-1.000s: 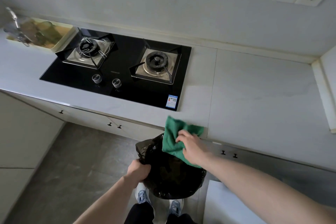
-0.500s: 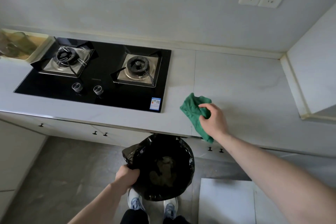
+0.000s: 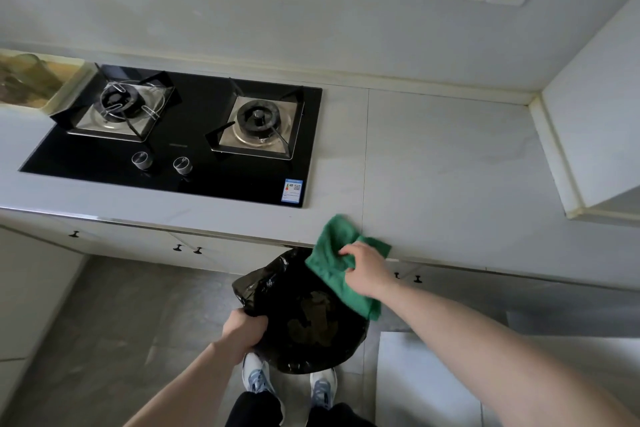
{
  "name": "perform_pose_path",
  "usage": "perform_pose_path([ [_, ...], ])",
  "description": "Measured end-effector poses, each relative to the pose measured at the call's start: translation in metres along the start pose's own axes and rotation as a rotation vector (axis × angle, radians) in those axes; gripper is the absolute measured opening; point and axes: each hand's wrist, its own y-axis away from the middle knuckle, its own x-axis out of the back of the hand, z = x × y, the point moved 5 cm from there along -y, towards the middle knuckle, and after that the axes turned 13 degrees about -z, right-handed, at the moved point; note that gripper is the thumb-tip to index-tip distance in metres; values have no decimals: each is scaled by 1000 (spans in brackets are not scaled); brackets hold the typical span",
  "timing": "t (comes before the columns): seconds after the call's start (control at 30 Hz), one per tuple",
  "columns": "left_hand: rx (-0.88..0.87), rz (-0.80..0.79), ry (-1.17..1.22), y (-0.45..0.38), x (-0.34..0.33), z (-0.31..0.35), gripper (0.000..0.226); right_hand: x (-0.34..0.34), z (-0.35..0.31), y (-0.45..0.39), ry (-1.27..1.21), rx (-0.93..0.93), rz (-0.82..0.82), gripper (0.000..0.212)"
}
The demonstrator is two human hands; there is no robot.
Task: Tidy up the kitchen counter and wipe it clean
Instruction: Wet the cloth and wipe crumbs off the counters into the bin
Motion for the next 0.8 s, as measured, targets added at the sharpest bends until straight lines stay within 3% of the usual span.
perform_pose_path([
  [0.07, 4, -5, 10, -1, 1, 0, 28, -17, -19, 5, -17, 77, -122, 47],
  [0.13, 3, -5, 19, 1, 4, 1, 29, -15, -29, 6, -68, 119, -114, 42],
  [0.37, 21, 23, 33, 11, 12, -1, 23, 54, -28, -16, -269, 53, 246, 38],
  [0.43, 25, 27, 32, 11, 15, -1, 22, 65, -28, -31, -238, 7, 271, 40],
  [0.67, 32, 38, 21, 10, 24, 2, 20, 22, -52, -69, 116, -22, -11, 52],
  [0.8, 34, 45, 25, 7, 26, 1, 18, -10, -76, -61, 234, 106, -29, 56],
])
